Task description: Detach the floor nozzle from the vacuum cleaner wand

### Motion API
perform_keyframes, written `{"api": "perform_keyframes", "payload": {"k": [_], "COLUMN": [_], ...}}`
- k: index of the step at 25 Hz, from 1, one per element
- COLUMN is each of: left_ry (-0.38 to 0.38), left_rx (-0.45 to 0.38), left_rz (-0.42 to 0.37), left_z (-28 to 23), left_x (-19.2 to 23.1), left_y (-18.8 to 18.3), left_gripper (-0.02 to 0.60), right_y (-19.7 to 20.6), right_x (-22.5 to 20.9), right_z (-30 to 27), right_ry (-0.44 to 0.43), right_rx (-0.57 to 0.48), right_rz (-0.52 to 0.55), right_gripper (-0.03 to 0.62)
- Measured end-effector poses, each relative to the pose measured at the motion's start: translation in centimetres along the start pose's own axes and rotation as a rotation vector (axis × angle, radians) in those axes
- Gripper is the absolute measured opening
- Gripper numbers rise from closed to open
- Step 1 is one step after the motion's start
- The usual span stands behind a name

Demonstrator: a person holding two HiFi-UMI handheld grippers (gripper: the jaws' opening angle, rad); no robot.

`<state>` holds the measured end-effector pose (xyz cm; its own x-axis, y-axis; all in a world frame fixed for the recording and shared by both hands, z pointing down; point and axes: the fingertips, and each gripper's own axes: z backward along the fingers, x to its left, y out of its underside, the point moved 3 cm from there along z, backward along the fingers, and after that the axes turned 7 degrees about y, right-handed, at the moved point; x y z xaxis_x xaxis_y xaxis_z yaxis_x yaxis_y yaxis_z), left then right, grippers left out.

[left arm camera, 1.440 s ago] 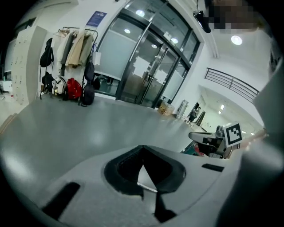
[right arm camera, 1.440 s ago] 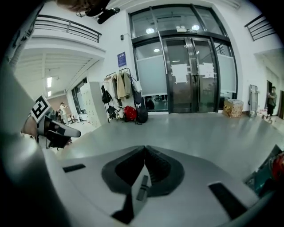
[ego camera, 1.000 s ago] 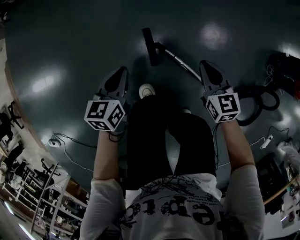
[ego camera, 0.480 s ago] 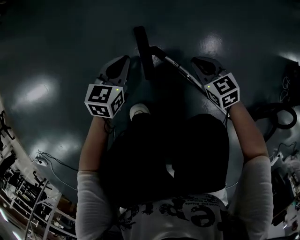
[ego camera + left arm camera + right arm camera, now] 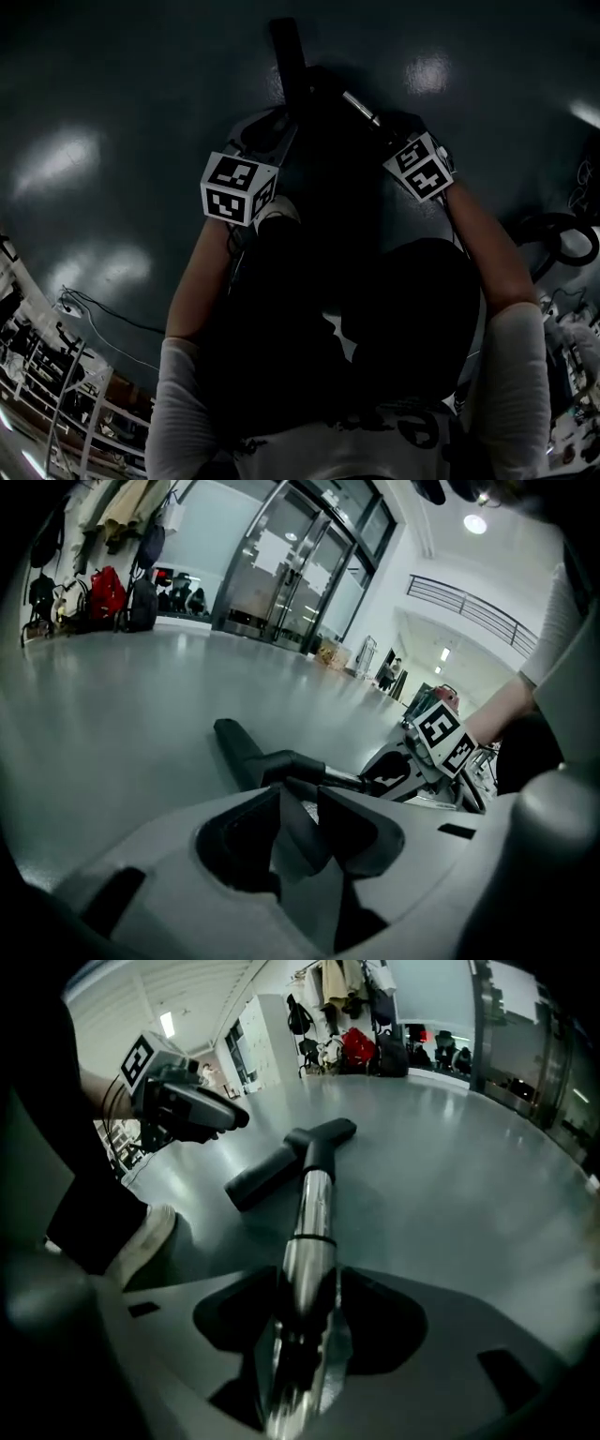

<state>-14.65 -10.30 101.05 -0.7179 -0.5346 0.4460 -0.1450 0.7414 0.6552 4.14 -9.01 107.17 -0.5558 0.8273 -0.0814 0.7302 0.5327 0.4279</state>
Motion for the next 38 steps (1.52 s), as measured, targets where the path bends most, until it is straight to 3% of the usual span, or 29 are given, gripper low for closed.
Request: {"api": "perform_keyframes", "payload": {"k": [7, 11, 14, 17, 22, 26, 28, 32, 38], "left_ry": [-0.012, 0.040, 0.077, 0.094, -0.024, -0.028, -0.025, -0.041, -0.029], "left_rx": [0.025, 0.080, 0.109, 0.115, 0.064, 0.015, -0.017, -0.124, -0.247], "left_rz": [0.069, 0.099, 0.161, 0.225, 0.239, 0.304, 0.303, 0.214, 0.061], "left_z": [-0.9, -2.6, -4.5, -6.1, -6.9, -6.4, -5.6, -3.1, 5.3], "left_x": [1.4, 2.0, 2.4, 3.0, 2.8, 2.5, 2.0, -0.5, -7.1], "left_y": [1.9, 3.2, 4.0, 4.4, 4.5, 3.9, 2.4, -3.4, -17.2], "left_gripper": [0.142, 0.276, 0.326, 0.330, 0.329, 0.279, 0.268, 0.259, 0.239], "right_y": [0.0, -0.3, -0.2, -0.2, -0.1, -0.5, -1.1, -3.5, -10.3], "right_x": [0.0, 0.0, 0.0, 0.0, 0.5, 0.6, 0.2, -1.1, -2.2], "right_z": [-2.3, -2.2, -2.1, -2.4, -2.0, -1.0, 0.2, 5.2, 18.1], "right_ry": [0.108, 0.099, 0.097, 0.101, 0.093, 0.103, 0.121, 0.200, 0.291], "right_rx": [0.081, 0.094, 0.073, 0.056, 0.045, 0.034, 0.006, -0.087, -0.242], "right_rz": [0.031, 0.028, 0.008, 0.004, 0.017, 0.021, 0.025, 0.020, -0.015], "right_gripper": [0.196, 0.195, 0.190, 0.189, 0.189, 0.189, 0.189, 0.188, 0.187]}}
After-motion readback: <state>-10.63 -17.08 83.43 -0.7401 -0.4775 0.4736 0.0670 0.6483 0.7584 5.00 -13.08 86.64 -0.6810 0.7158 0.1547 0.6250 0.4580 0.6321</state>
